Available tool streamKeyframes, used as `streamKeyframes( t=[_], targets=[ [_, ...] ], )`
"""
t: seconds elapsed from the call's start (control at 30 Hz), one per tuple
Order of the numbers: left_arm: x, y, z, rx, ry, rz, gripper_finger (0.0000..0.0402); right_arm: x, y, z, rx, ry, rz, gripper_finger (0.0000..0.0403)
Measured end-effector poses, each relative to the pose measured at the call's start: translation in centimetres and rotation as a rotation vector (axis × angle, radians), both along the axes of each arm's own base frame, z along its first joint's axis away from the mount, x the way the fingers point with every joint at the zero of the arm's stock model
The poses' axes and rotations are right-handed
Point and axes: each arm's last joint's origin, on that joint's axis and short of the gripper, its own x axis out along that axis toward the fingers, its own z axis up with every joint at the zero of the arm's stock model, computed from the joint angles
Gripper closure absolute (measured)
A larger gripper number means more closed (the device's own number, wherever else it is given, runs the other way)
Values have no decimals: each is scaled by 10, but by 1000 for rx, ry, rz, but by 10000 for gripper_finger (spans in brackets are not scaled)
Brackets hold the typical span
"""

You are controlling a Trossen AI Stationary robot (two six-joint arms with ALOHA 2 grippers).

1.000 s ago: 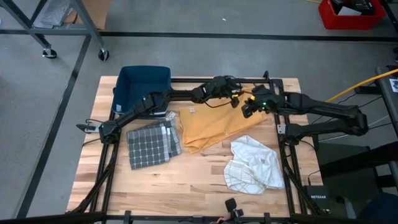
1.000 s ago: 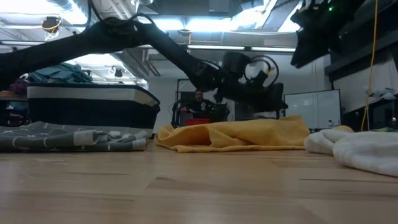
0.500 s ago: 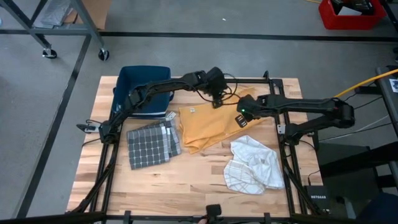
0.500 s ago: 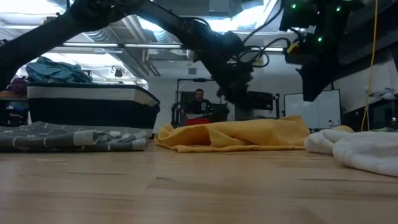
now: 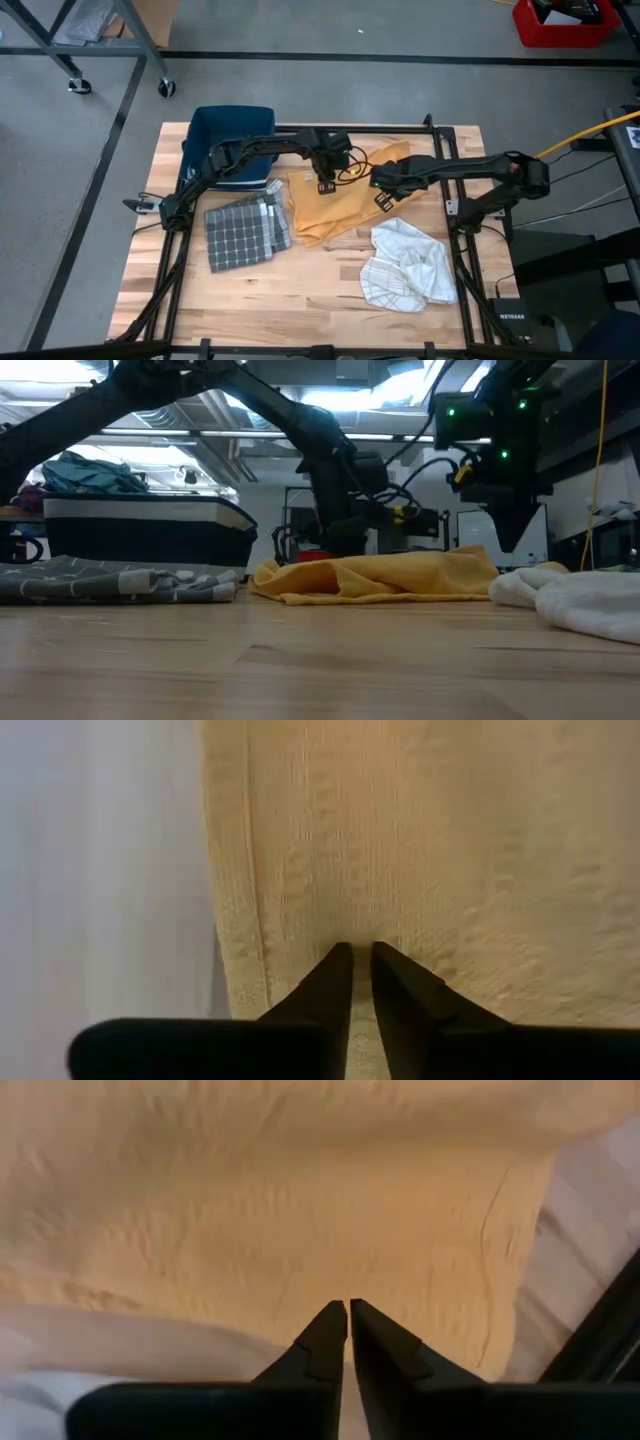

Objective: Fold towel
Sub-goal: Fold the yellow towel

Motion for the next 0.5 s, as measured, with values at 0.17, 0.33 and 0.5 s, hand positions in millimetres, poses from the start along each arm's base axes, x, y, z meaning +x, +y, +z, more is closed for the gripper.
streamKeyframes(
  t=[0.17,0.33,0.5],
  targets=[
    [-4,-1,-7,33,48,-1,389,2,0,-15,31,112,0,398],
    [-10,0,-8,101,129,13,400,0,0,-25,48,221,0,388],
    [-12,0,-8,105,156,15,400,3,-2,-36,19,287,5,387]
  ],
)
